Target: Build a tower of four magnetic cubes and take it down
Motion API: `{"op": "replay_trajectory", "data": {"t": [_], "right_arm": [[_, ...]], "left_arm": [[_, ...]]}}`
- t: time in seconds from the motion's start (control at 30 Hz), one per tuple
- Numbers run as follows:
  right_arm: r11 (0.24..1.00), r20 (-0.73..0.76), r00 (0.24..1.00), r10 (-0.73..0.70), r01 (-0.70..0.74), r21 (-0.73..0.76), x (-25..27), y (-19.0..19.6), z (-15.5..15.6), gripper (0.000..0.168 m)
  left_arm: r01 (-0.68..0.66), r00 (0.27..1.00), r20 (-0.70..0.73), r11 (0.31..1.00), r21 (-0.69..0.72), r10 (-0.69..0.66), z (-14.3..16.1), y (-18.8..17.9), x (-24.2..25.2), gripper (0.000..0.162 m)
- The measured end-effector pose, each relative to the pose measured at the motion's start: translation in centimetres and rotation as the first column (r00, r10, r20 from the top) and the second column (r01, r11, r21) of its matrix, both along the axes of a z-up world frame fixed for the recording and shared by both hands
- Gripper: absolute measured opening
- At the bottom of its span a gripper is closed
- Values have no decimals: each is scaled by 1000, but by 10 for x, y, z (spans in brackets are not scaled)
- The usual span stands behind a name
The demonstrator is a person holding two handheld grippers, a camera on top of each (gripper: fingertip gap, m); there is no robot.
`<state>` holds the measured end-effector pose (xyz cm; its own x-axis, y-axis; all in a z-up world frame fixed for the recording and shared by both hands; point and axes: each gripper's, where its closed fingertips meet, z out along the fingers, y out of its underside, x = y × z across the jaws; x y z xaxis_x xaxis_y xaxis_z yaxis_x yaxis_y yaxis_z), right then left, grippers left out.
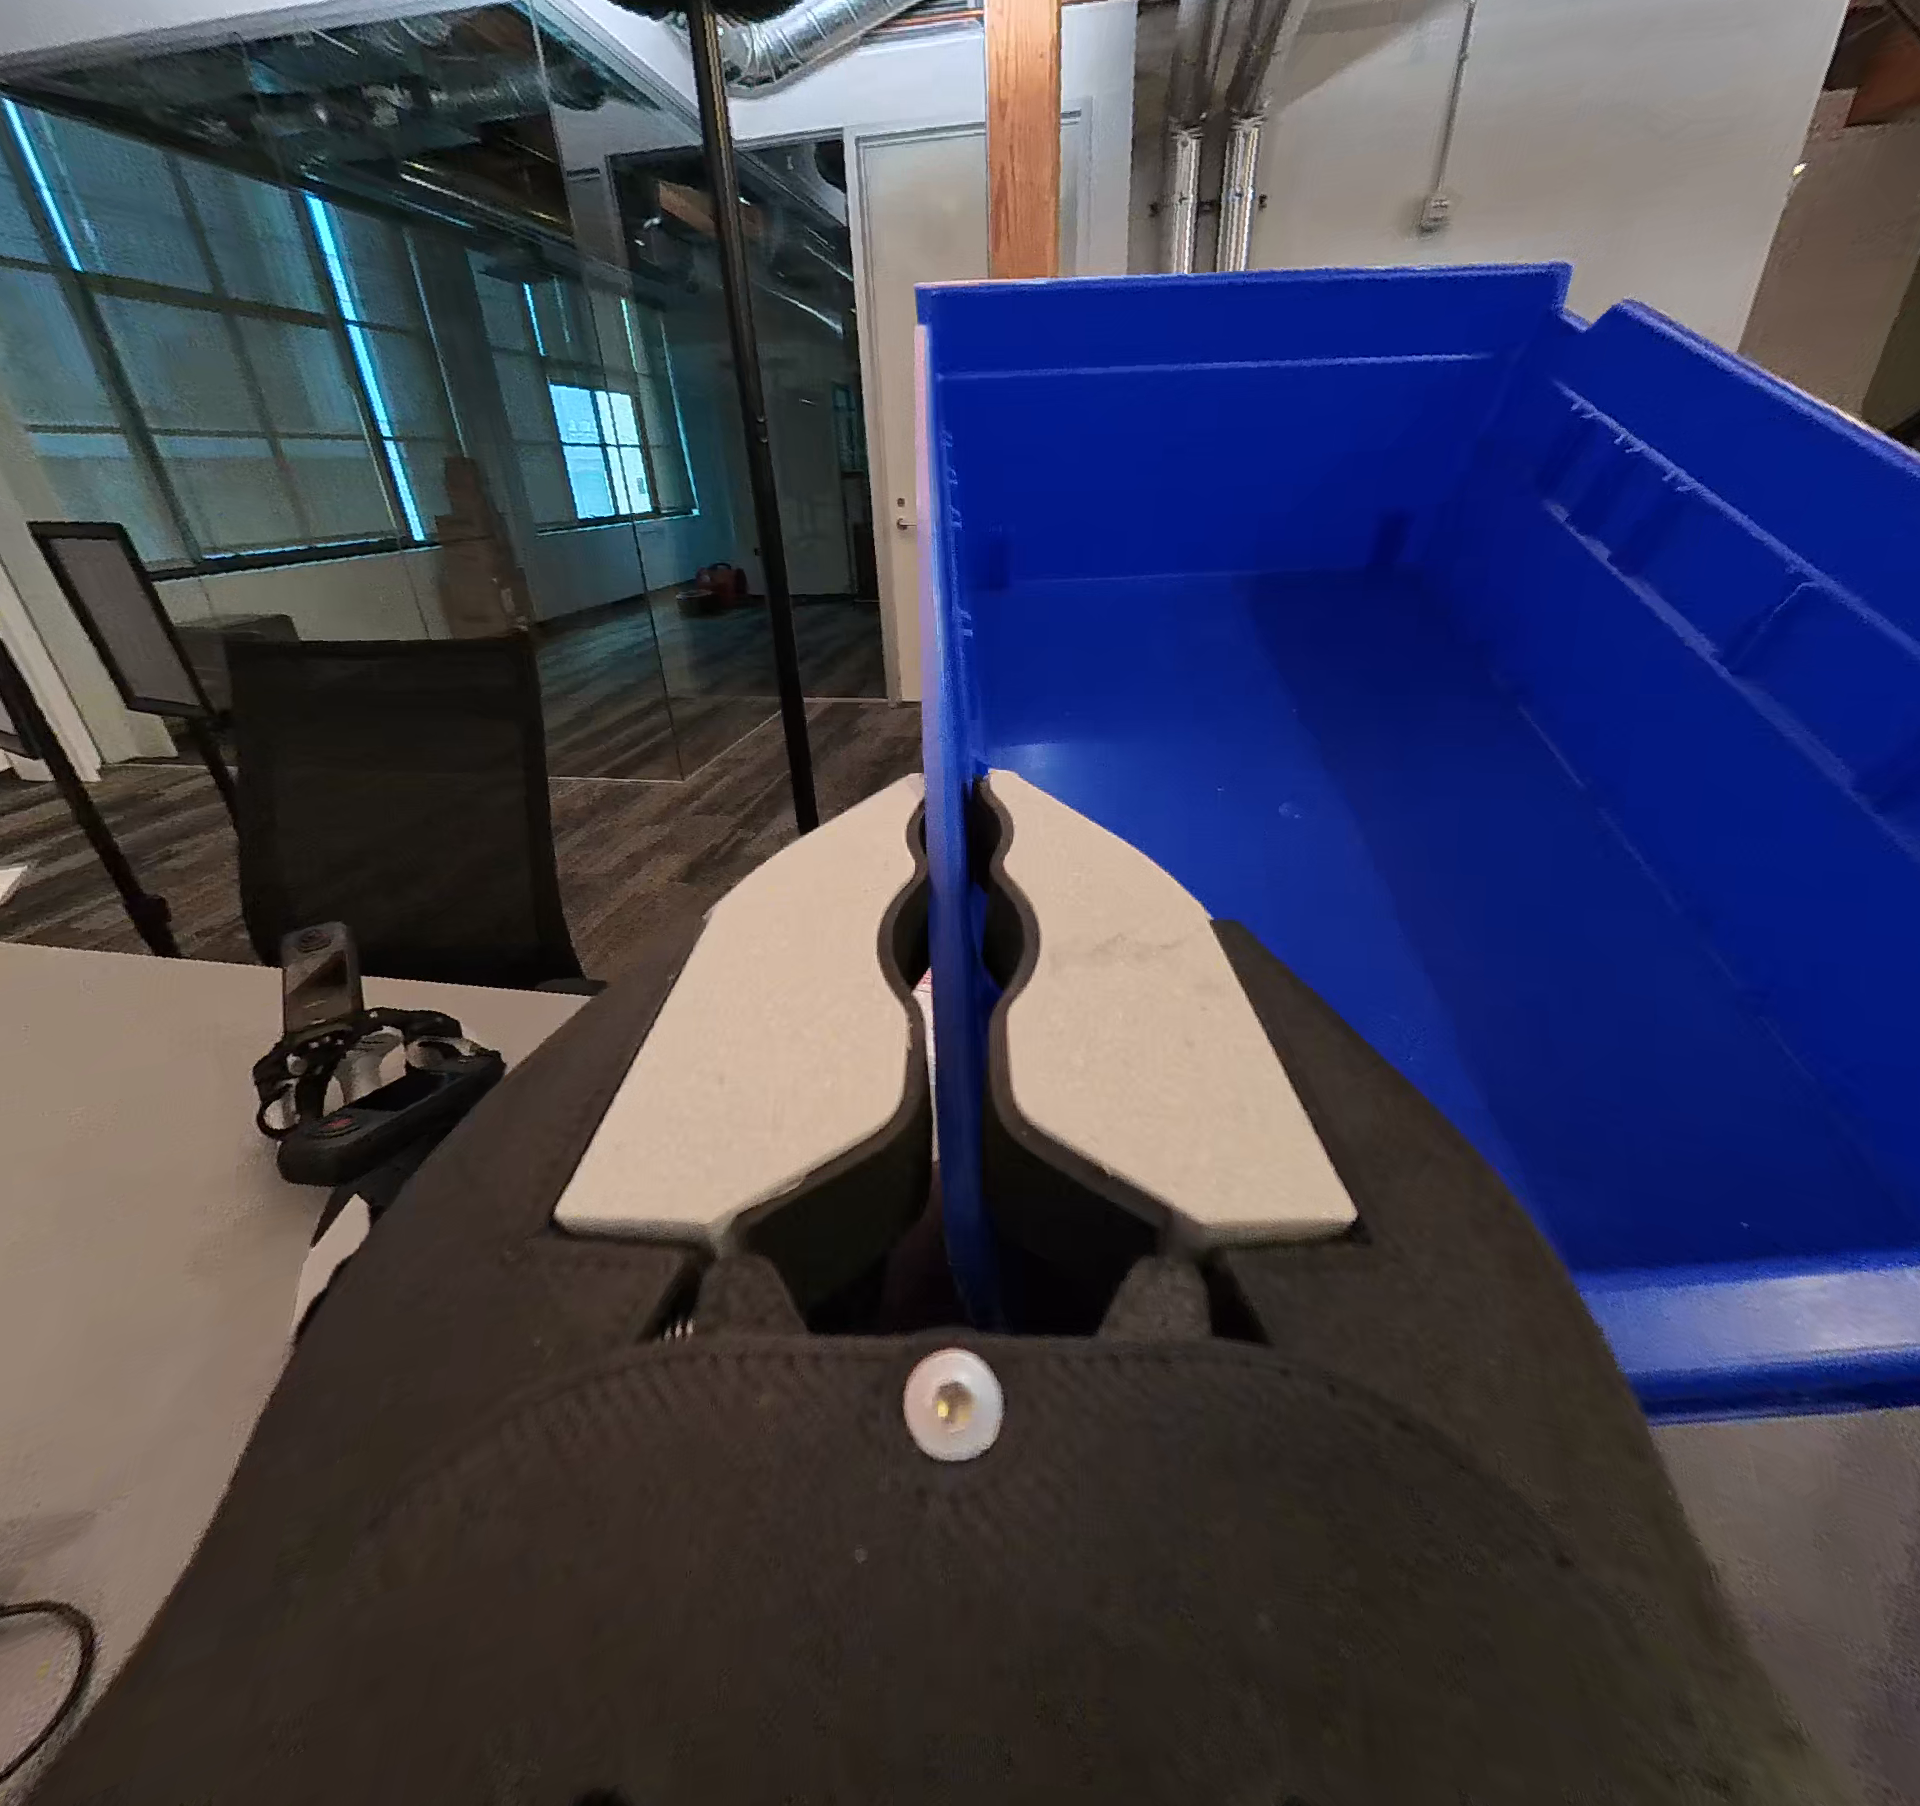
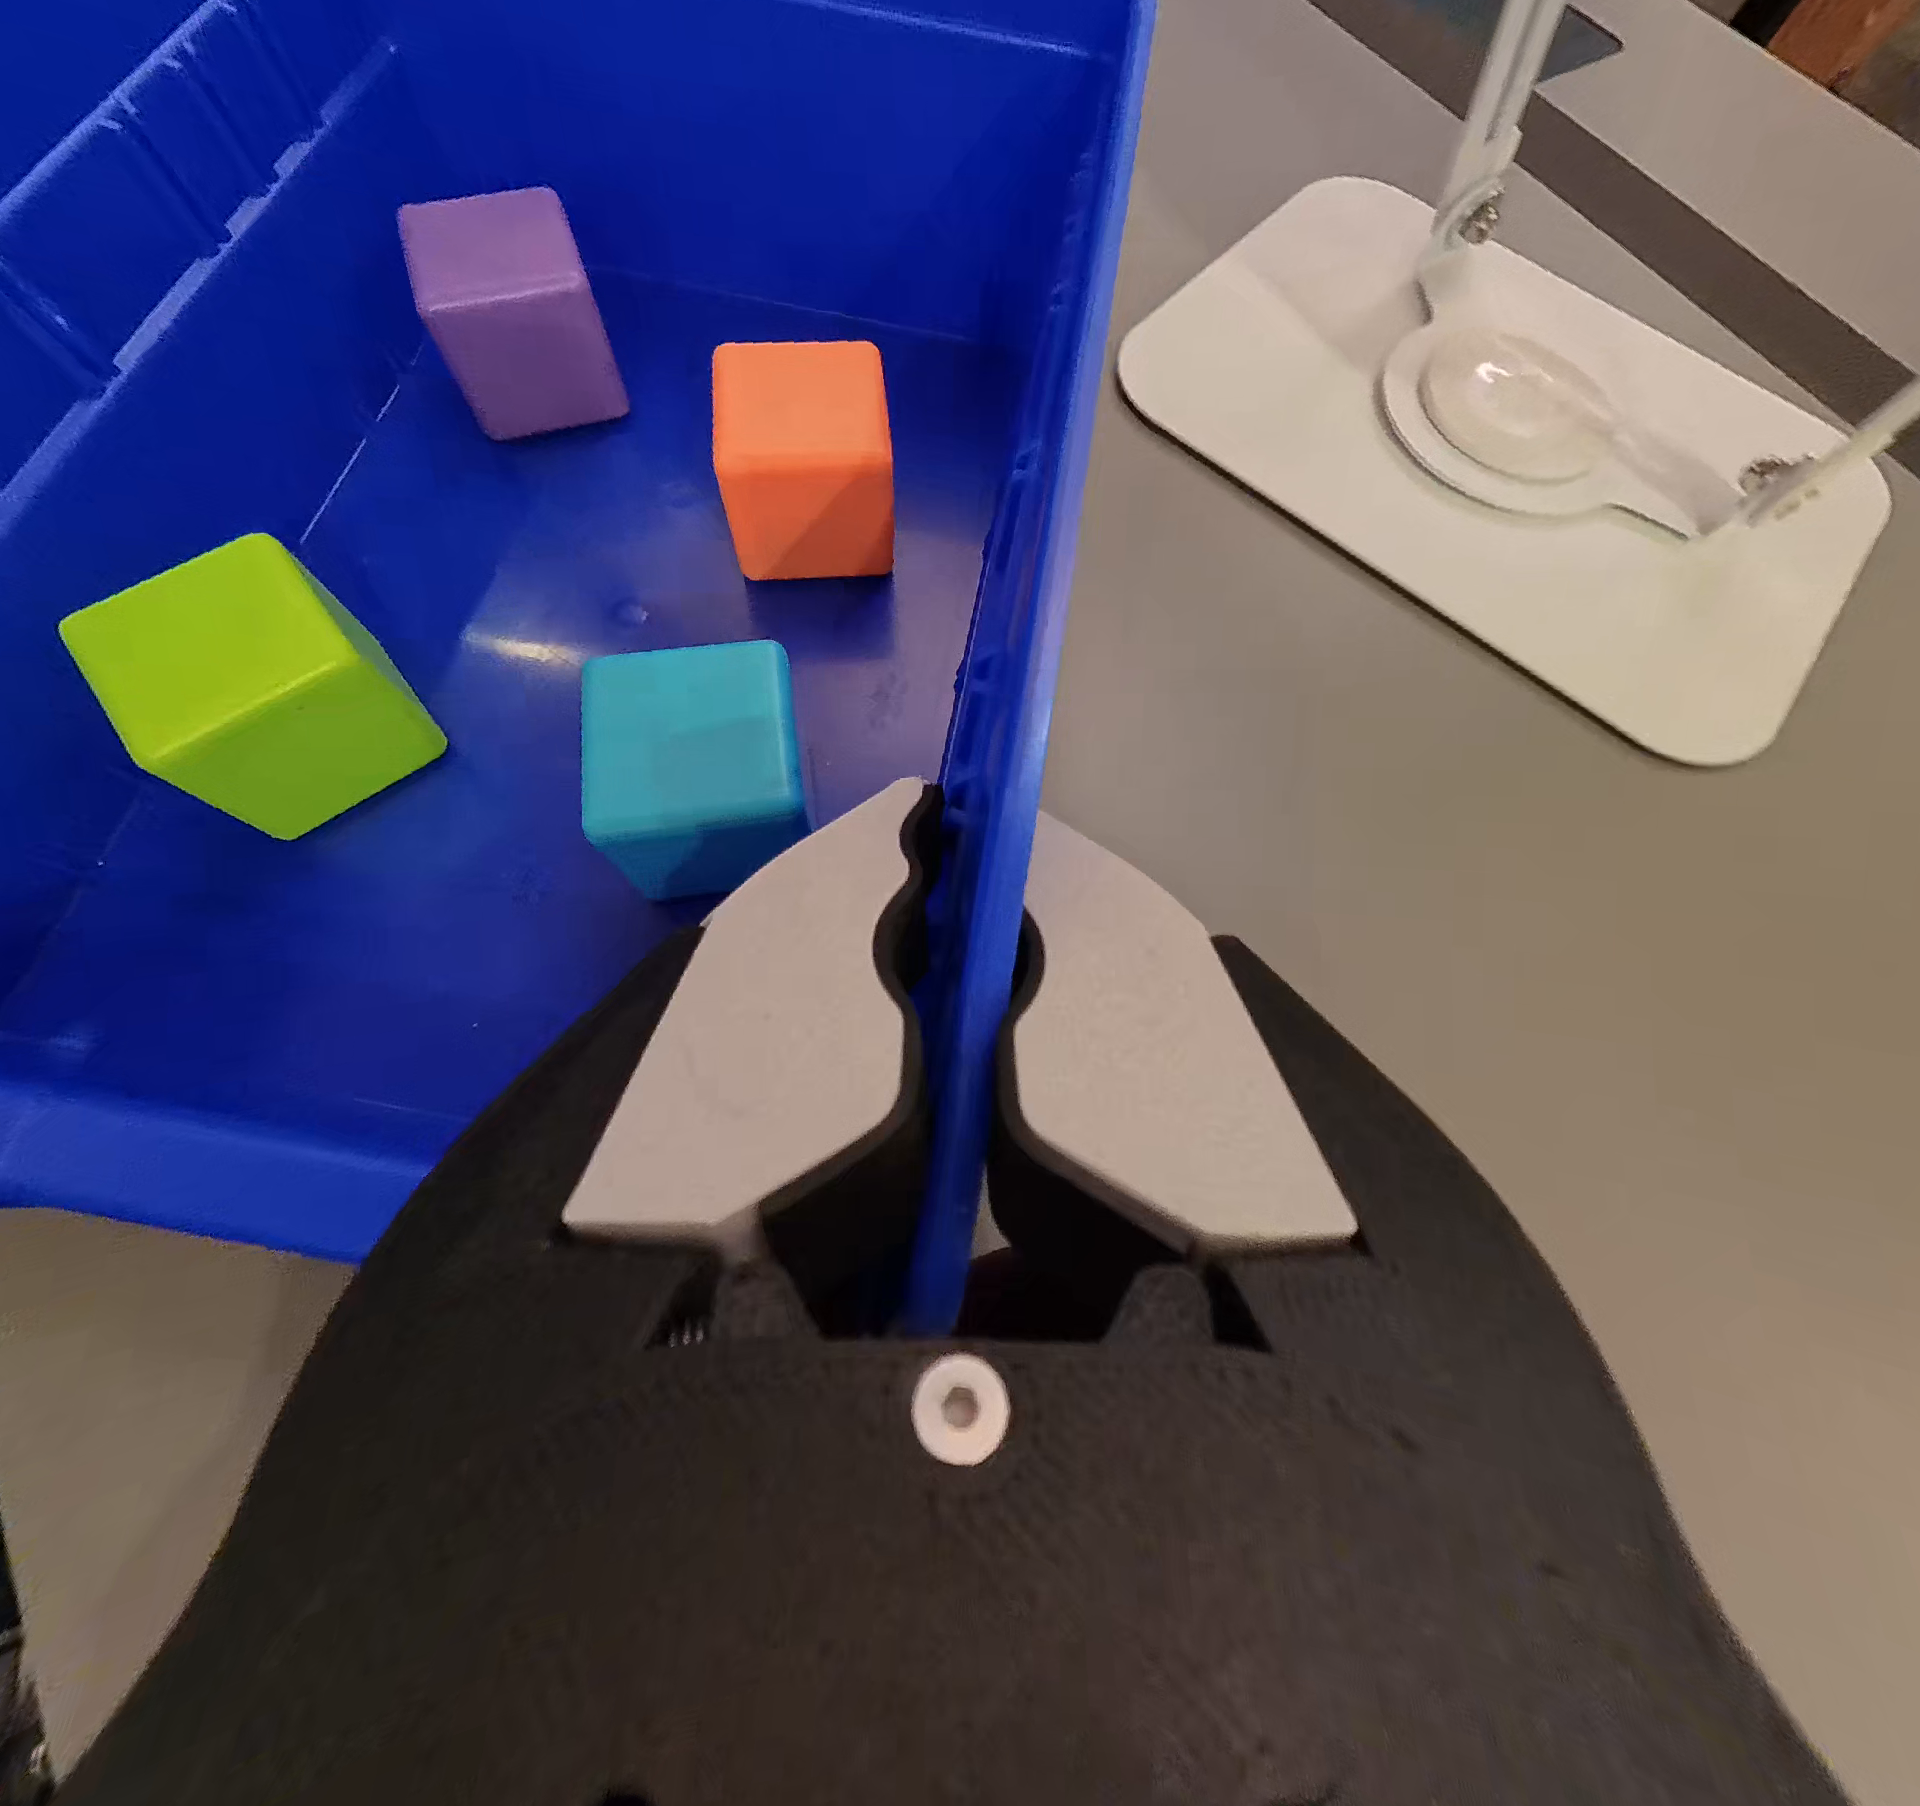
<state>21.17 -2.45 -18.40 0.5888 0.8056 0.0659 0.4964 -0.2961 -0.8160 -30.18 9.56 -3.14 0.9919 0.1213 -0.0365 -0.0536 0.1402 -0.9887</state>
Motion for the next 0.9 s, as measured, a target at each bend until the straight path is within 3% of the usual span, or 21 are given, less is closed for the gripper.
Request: {"op": "replay_trajectory", "data": {"t": [0.53,0.63,0.7,0.8,0.9], "right_arm": [[999,-3,999,45,-45,15,-84,47,0,8],[996,18,998,59,-60,68,-89,50,2,14],[993,21,998,61,-63,100,-86,51,8,28],[969,23,996,85,-88,231,-73,47,29,35],[908,93,975,201,-221,356,-64,20,51,36]], "left_arm": [[-136,990,-26,989,57,138,13,-22,-57,4],[-150,988,-30,987,57,151,13,-23,-64,3],[-148,988,-27,987,58,150,13,-24,-67,4],[-146,989,-26,987,63,148,14,-25,-69,3],[-147,989,-18,987,66,149,16,-26,-72,4]]}}
